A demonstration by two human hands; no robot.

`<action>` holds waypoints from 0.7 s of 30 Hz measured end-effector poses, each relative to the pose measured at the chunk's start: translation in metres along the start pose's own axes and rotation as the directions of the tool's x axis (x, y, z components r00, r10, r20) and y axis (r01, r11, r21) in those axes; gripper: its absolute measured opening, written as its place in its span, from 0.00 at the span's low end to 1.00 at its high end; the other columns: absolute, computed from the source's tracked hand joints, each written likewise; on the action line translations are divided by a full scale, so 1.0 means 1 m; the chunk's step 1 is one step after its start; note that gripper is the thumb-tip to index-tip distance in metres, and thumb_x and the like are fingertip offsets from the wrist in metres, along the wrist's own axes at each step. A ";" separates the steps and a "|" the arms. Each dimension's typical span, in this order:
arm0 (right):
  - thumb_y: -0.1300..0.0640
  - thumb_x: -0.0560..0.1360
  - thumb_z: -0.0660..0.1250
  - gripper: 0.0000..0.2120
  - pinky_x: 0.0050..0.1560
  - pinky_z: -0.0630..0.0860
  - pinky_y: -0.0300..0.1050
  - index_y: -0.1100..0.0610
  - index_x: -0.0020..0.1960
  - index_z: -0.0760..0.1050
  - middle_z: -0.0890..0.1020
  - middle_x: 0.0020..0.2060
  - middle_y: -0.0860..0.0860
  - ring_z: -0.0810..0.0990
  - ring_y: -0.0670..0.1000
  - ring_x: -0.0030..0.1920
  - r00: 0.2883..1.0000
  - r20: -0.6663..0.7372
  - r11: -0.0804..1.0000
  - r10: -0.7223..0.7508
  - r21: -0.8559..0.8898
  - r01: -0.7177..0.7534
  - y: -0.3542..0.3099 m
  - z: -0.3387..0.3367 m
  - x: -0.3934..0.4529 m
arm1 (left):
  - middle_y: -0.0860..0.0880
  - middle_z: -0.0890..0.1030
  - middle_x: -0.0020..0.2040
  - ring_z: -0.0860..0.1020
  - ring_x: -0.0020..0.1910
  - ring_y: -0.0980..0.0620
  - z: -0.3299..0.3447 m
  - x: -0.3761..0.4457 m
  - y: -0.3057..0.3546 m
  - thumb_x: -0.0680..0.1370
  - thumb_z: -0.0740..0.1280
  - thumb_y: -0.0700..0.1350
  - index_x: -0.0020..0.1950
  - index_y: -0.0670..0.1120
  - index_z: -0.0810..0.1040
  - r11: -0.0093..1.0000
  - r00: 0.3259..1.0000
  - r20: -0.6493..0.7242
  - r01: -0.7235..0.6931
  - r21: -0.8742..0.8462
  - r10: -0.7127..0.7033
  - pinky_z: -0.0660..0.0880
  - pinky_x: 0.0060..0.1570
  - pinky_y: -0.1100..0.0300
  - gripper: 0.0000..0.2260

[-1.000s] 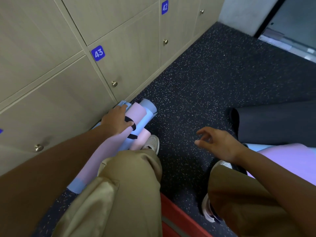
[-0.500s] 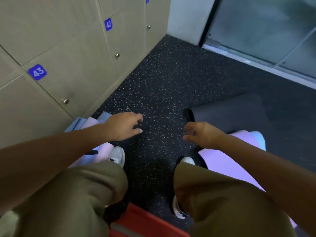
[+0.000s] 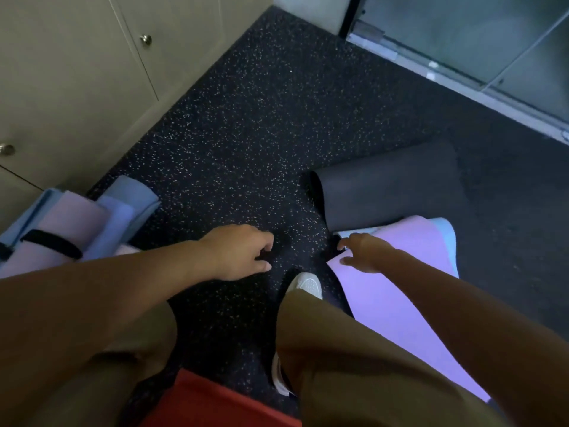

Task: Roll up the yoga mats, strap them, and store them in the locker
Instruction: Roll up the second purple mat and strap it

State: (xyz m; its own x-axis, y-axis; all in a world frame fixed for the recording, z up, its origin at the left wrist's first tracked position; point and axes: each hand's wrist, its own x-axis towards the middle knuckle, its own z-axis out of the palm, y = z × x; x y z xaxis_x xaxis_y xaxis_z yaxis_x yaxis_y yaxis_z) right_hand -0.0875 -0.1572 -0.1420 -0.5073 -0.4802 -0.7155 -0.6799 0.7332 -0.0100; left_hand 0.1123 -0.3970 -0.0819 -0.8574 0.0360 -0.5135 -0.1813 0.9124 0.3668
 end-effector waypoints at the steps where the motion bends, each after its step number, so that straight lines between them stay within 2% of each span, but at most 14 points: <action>1: 0.46 0.81 0.66 0.22 0.66 0.72 0.50 0.49 0.73 0.71 0.75 0.69 0.52 0.73 0.55 0.68 1.000 0.025 1.000 0.000 0.001 0.000 0.001 0.006 0.010 | 0.56 0.79 0.58 0.77 0.53 0.53 0.001 0.003 0.001 0.81 0.66 0.59 0.67 0.54 0.74 1.000 1.000 0.008 0.005 -0.022 -0.004 0.77 0.53 0.52 0.17; 9: 0.44 0.81 0.65 0.28 0.64 0.73 0.53 0.44 0.79 0.63 0.71 0.69 0.57 0.74 0.59 0.67 0.990 0.137 0.998 0.016 -0.057 -0.008 0.011 0.045 0.069 | 0.57 0.80 0.57 0.78 0.54 0.53 0.007 0.019 0.002 0.81 0.66 0.60 0.68 0.55 0.73 0.994 0.996 0.067 0.060 -0.087 -0.055 0.77 0.57 0.50 0.18; 12: 0.46 0.83 0.62 0.25 0.66 0.72 0.53 0.44 0.78 0.64 0.70 0.69 0.56 0.72 0.59 0.68 0.988 0.152 0.994 0.013 -0.107 0.004 0.013 0.053 0.076 | 0.57 0.81 0.58 0.79 0.55 0.53 0.008 0.021 0.005 0.81 0.66 0.60 0.69 0.55 0.73 0.991 0.995 0.078 0.074 -0.108 -0.066 0.78 0.58 0.49 0.19; 15: 0.50 0.83 0.60 0.22 0.65 0.72 0.53 0.48 0.77 0.66 0.71 0.69 0.53 0.68 0.57 0.70 0.992 0.125 0.972 -0.022 -0.231 0.051 0.013 0.064 0.078 | 0.58 0.81 0.58 0.79 0.55 0.54 0.009 0.022 0.008 0.81 0.66 0.60 0.69 0.56 0.73 0.990 0.993 0.087 0.087 -0.108 -0.078 0.78 0.58 0.49 0.19; 19: 0.48 0.82 0.65 0.22 0.66 0.69 0.51 0.52 0.73 0.70 0.71 0.67 0.53 0.66 0.56 0.70 0.995 0.072 0.917 -0.067 -0.390 0.090 0.013 0.070 0.077 | 0.57 0.82 0.58 0.80 0.54 0.54 0.008 0.022 0.011 0.81 0.66 0.60 0.68 0.55 0.73 0.990 0.991 0.106 0.095 -0.106 -0.083 0.78 0.58 0.49 0.18; 21: 0.45 0.80 0.68 0.23 0.65 0.68 0.48 0.52 0.71 0.71 0.73 0.66 0.52 0.67 0.55 0.69 0.995 0.055 0.920 -0.080 -0.380 0.095 0.014 0.061 0.070 | 0.58 0.82 0.57 0.80 0.54 0.54 0.007 0.021 0.013 0.81 0.66 0.60 0.68 0.55 0.73 0.990 0.991 0.105 0.099 -0.102 -0.088 0.78 0.58 0.50 0.18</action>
State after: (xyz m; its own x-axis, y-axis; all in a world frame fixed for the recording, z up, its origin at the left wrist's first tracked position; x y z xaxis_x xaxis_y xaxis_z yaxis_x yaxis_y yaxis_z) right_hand -0.1003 -0.1513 -0.2350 -0.4213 -0.5098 -0.7501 -0.8750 0.4460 0.1883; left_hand 0.0948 -0.3819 -0.0934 -0.7827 -0.0016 -0.6224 -0.3135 0.8649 0.3920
